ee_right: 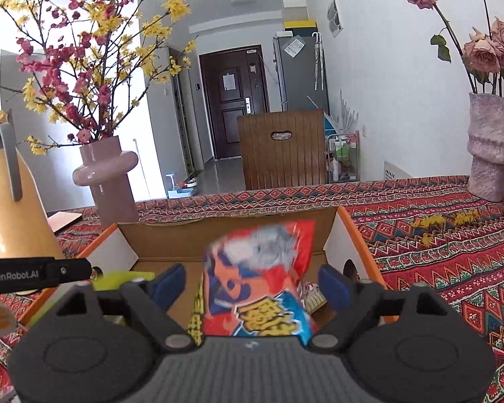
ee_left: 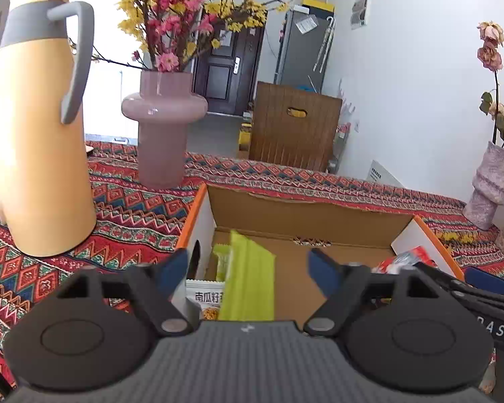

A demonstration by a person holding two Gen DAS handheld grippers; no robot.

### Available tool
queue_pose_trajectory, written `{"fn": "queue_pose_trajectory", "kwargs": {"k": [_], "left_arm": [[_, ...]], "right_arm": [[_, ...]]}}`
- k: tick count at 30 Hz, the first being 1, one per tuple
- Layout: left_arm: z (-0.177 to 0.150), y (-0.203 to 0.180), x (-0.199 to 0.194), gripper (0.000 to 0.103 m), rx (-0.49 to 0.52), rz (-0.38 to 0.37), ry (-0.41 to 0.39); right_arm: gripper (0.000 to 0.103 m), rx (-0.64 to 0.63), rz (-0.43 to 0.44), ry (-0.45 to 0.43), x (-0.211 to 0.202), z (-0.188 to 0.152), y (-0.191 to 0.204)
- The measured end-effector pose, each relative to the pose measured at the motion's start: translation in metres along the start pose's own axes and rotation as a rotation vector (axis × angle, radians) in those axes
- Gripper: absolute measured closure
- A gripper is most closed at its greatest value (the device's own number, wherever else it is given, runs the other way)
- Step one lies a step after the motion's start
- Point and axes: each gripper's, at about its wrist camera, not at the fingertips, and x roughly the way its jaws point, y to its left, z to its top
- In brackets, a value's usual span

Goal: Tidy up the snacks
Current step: 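Open both grippers to drop the bag and bar into the box, then withdraw both tools from the box back to the snack pile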

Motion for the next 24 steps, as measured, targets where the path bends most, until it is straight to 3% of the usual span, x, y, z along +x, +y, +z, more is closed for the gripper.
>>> {"fn": "queue_pose_trajectory", "kwargs": {"k": [3,15,24], "left_arm": [[0.001,0.000,-0.008,0.000,-0.005,0.005,-0.041],[0.002,-0.003,-0.008,0.000,-0.008,0.010,-0.033],[0.010,-0.008,-0.040,0.000,-0.005,0.011,-0.085]], "right_arm": [[0.000,0.013,0.001,-0.020,-0.006,0.001,-0.002],[0.000,-0.003,0.008,-0.048,-0.018,0.004,0.002],[0.000,-0.018,0.003,-0.099,-0.046,0.015,0.007]]}}
